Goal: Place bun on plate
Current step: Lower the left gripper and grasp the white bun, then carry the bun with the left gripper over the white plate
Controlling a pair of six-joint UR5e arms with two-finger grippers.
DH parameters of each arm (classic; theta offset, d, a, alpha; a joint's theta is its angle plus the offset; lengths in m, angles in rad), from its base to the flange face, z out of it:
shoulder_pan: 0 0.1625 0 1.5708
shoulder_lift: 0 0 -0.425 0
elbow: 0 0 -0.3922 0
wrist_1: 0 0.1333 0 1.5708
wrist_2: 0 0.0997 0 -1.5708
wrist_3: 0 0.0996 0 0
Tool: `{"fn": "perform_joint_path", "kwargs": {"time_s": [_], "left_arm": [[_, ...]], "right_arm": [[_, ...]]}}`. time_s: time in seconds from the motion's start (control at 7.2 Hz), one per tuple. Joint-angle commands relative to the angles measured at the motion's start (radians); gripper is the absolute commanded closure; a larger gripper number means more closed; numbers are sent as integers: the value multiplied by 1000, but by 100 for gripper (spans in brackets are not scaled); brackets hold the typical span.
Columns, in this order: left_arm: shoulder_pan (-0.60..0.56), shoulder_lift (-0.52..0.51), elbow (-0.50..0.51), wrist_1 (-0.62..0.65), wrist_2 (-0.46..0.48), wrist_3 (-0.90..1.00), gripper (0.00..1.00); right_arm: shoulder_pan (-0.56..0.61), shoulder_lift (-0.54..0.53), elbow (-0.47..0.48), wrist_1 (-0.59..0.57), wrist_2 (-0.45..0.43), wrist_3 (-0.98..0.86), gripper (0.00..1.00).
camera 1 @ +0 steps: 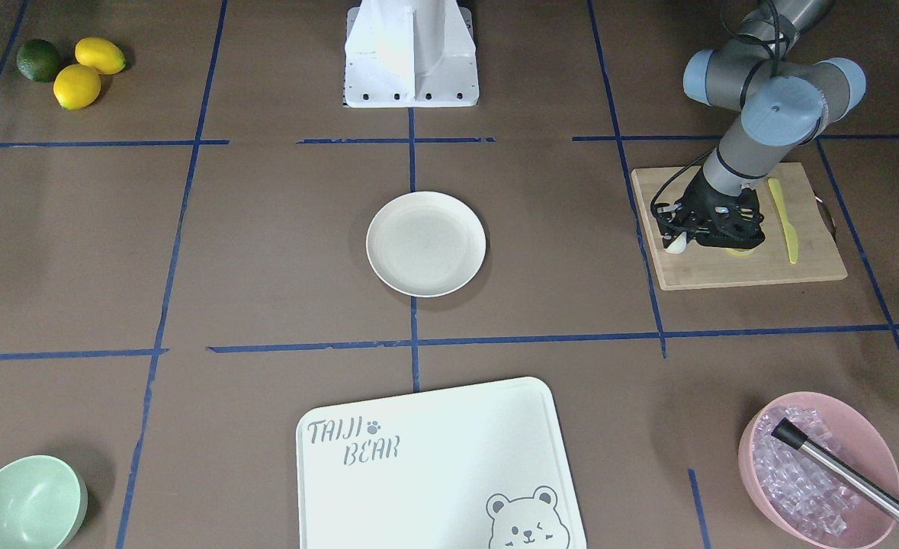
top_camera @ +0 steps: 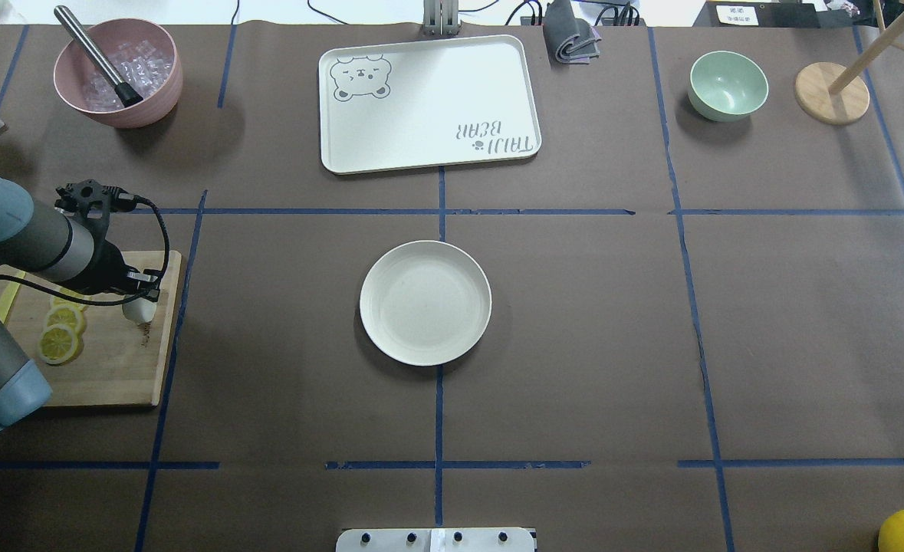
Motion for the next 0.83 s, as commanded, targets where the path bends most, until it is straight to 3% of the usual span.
{"fn": "perform_joint_path", "kwargs": {"time_s": [0.0,0.28,0.56,0.69], "left_arm": [[0,-25,-18,21,-3,-3,77],[11,-213,-38,263,0,-88,77],[136,-364,-9,307,8,-287,77],[179,-457,38,308,64,-378,76]], "right_arm": [[0,0,0,0,1,0,0],[0,-1,0,0,1,0,0],[0,-3,0,0,1,0,0],[0,-3,-3,0,1,0,0]]}}
